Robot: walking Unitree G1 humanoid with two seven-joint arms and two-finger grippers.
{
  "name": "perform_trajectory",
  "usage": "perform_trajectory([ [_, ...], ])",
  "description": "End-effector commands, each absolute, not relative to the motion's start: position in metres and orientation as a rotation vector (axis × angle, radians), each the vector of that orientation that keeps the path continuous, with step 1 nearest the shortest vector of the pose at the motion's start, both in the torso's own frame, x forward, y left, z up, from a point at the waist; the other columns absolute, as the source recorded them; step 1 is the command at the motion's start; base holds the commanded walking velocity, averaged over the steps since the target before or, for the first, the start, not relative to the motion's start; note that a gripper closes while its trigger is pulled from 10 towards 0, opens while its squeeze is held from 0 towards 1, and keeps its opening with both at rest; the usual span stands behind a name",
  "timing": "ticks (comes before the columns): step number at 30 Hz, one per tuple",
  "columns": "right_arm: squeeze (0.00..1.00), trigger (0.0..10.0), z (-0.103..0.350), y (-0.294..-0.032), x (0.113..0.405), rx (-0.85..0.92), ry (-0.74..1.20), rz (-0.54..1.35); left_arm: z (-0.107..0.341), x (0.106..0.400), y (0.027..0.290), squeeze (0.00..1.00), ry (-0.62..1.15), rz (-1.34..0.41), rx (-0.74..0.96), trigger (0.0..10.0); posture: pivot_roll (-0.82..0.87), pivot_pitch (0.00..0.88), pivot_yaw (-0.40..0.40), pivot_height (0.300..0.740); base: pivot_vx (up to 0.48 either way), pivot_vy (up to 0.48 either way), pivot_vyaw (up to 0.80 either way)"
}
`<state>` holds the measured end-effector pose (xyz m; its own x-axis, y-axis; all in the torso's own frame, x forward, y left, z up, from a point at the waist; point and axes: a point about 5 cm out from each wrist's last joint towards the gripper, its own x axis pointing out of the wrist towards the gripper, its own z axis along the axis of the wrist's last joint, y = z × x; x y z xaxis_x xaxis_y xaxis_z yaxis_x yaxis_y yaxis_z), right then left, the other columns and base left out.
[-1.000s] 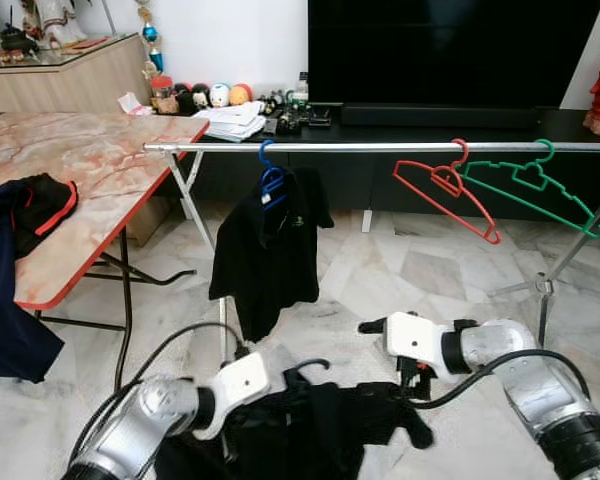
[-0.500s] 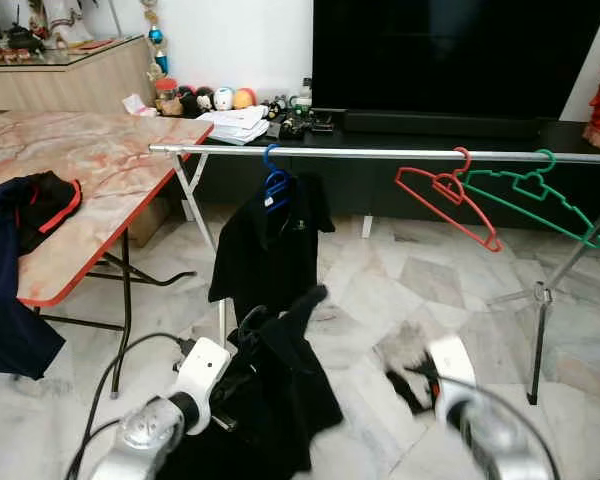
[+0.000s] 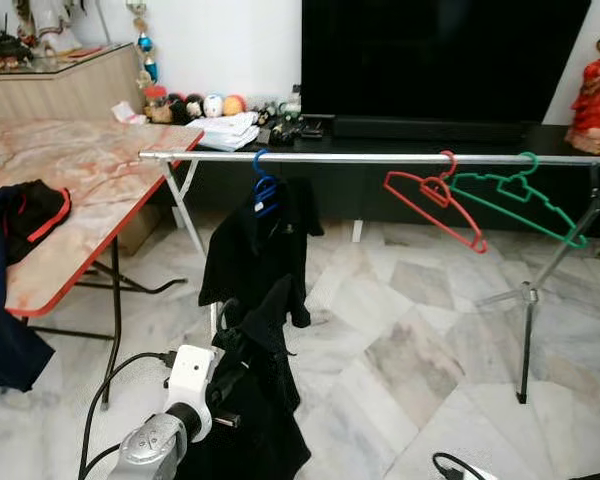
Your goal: Hang hanger
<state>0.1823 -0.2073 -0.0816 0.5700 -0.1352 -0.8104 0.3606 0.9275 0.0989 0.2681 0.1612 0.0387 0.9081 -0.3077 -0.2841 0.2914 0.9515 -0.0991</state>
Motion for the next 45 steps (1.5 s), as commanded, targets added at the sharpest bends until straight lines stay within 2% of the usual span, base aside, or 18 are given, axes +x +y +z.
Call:
perform_trajectory([
  [1, 0.00, 10.0, -0.080, -0.212, 0.183, 0.282, 0.906, -0.329, 0.050, 0.274, 0.164, 0.00, 0.258, -0.297, -0.071, 10.0, 0.00, 0.000, 0.036, 0.740, 0.364, 0.000, 0.00],
  [10, 0.00, 10.0, -0.086, -0.209, 0.172, 0.258, 0.941, -0.310, 0.049, 0.275, 0.163, 0.00, 0.261, -0.290, -0.073, 10.0, 0.01, 0.000, 0.024, 0.740, 0.444, 0.000, 0.00],
  [31, 0.00, 10.0, -0.087, -0.202, 0.172, 0.220, 0.949, -0.215, 0.043, 0.268, 0.157, 0.00, 0.276, -0.268, -0.094, 10.0, 0.02, 0.000, 0.014, 0.740, 0.476, 0.000, 0.00],
  [38, 0.00, 10.0, -0.086, -0.200, 0.173, 0.204, 0.943, -0.178, 0.043, 0.269, 0.160, 0.00, 0.281, -0.249, -0.052, 10.0, 0.02, 0.000, 0.017, 0.740, 0.000, 0.000, 0.29],
  [45, 0.00, 10.0, -0.084, -0.201, 0.178, 0.241, 0.915, -0.211, 0.046, 0.273, 0.164, 0.00, 0.278, -0.228, -0.015, 10.0, 0.02, 0.000, 0.021, 0.740, 0.000, -0.420, 0.37],
])
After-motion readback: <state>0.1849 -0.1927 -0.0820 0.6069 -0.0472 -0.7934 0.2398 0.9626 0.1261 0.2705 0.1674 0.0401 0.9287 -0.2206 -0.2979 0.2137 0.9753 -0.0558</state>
